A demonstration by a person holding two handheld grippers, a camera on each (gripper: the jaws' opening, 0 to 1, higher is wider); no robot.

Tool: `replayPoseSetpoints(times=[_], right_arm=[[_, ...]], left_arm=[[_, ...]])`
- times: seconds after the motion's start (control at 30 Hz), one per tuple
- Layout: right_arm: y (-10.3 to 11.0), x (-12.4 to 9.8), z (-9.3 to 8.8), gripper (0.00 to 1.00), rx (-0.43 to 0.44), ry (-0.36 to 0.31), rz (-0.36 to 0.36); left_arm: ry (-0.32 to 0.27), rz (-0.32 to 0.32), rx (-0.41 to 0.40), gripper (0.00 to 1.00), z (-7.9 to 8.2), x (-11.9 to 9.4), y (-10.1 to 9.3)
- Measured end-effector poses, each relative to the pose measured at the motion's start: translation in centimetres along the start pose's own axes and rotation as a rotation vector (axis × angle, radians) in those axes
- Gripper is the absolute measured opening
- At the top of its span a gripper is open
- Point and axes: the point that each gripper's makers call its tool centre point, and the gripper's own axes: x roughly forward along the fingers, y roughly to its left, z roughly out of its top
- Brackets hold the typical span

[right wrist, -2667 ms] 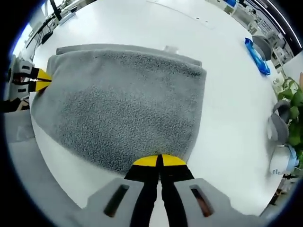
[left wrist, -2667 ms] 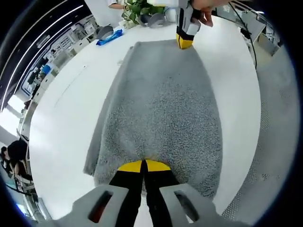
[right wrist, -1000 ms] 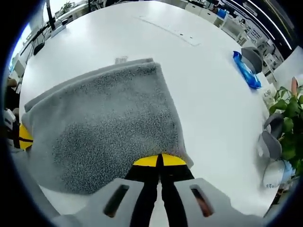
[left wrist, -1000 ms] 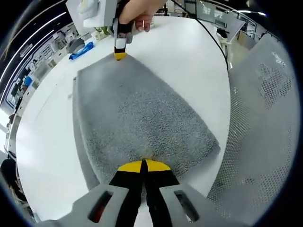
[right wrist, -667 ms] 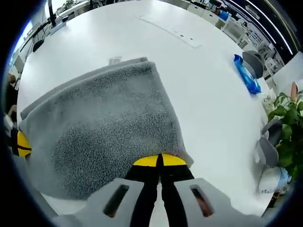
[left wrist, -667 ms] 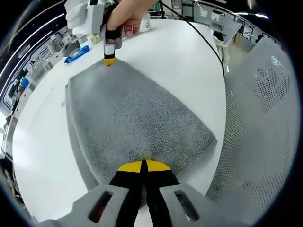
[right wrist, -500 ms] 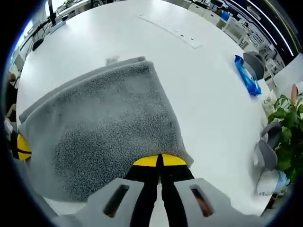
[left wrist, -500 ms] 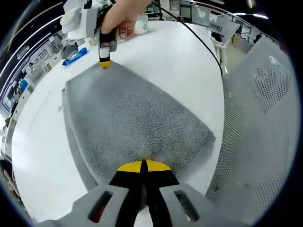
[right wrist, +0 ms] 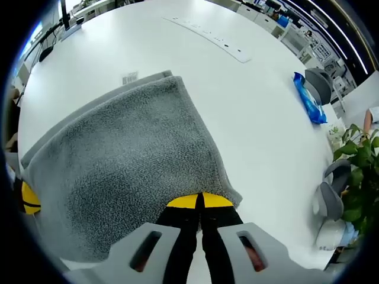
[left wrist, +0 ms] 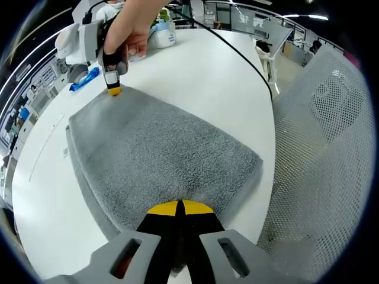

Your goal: Fold the towel on the table until its edges align and the towel forms a compact rectangular stack.

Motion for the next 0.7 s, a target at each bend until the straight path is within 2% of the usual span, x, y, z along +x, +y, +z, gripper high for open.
replayPoseSetpoints(times=[0.27,0.37,0.5,0.53,0.57,0.6,0.63,0.67,0.7], right_arm=[[-0.4,0.3,0.2,0.0,0.017,-0.012,0.007],[-0.4,0.2,0.3,0.0,0.011,-0.016,0.012],[-0.3,0.1,0.2,0.0,-0.005,-0.021,0.003],[-0.3,-0.2,0.3,0.0,-0.023,-0.014,-0.022],[-0.8,-0.8,0.7,0.0,-0.107,-0.029,-0.079],[-1.3,-1.2,1.2,0.0,-0.154,-0.047,-0.126],[-1.3,-1.6,1.6,0.0,-0.182,-0.068,-0.145],[-1.0,-2.2,2.3,0.0,-0.19,-0.112,-0.135],[-0.7,-2.7,2.5,0.0,-0.178,-0.127,-0.115]], left_arm=[[0.003,-0.007,0.019,0.01,0.5,0.3,-0.1],[0.006,0.0,0.046,0.01,0.6,0.4,-0.2],[0.007,0.005,0.043,0.01,0.6,0.4,-0.1],[0.006,0.004,0.038,0.01,0.6,0.4,-0.1],[0.006,0.002,0.031,0.01,0.5,0.4,0.0],[0.006,-0.002,0.014,0.01,0.5,0.3,0.0],[0.007,-0.003,-0.001,0.01,0.5,0.3,0.0],[0.006,-0.001,-0.005,0.01,0.5,0.3,0.0],[0.005,0.0,-0.003,0.01,0.5,0.4,0.0]])
